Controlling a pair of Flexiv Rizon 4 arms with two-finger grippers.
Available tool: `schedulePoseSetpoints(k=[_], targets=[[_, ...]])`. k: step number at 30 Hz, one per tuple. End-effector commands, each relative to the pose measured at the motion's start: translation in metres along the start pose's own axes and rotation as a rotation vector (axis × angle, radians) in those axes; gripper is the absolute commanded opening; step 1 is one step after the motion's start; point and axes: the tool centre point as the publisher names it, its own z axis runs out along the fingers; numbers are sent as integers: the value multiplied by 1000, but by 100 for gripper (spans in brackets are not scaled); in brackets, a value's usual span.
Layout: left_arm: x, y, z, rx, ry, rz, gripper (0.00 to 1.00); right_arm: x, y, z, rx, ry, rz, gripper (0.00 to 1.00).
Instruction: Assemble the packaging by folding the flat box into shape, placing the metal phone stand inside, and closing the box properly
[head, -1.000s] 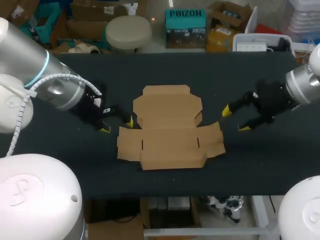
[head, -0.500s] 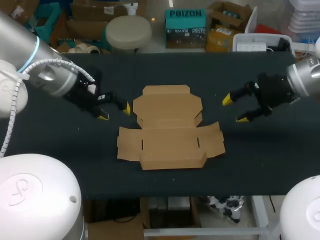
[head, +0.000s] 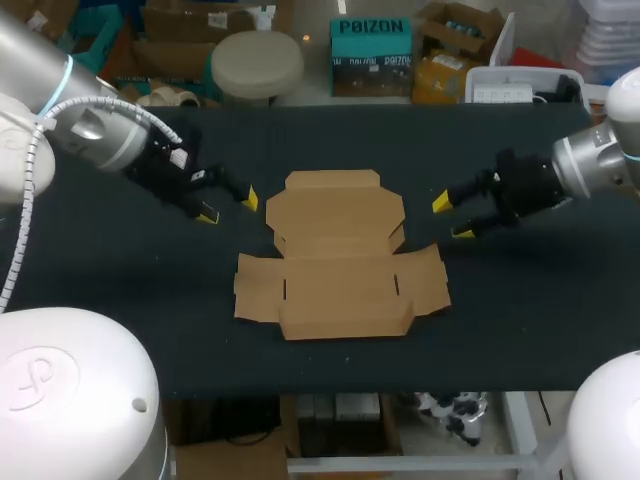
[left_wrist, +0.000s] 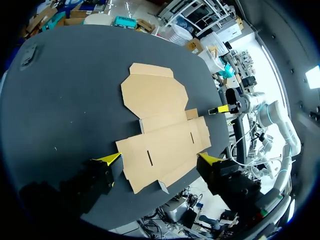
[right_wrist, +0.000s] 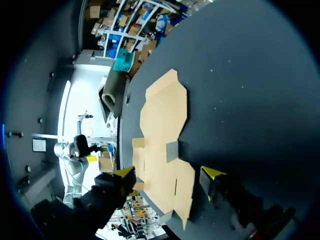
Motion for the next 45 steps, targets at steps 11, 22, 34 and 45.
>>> schedulePoseSetpoints(k=[11, 22, 34, 45], targets=[[-7, -18, 2, -41, 12, 15, 100, -17, 45, 23, 74, 76, -70, 67], [-12, -34, 3, -54, 29, 18, 100, -25, 69, 50, 79, 77, -84, 50], [-22, -41, 5, -68, 37, 15, 100, -29, 76, 67, 81, 57, -75, 43], [-26, -40, 5, -70, 39, 10, 100, -29, 82, 77, 68, 37, -49, 44]])
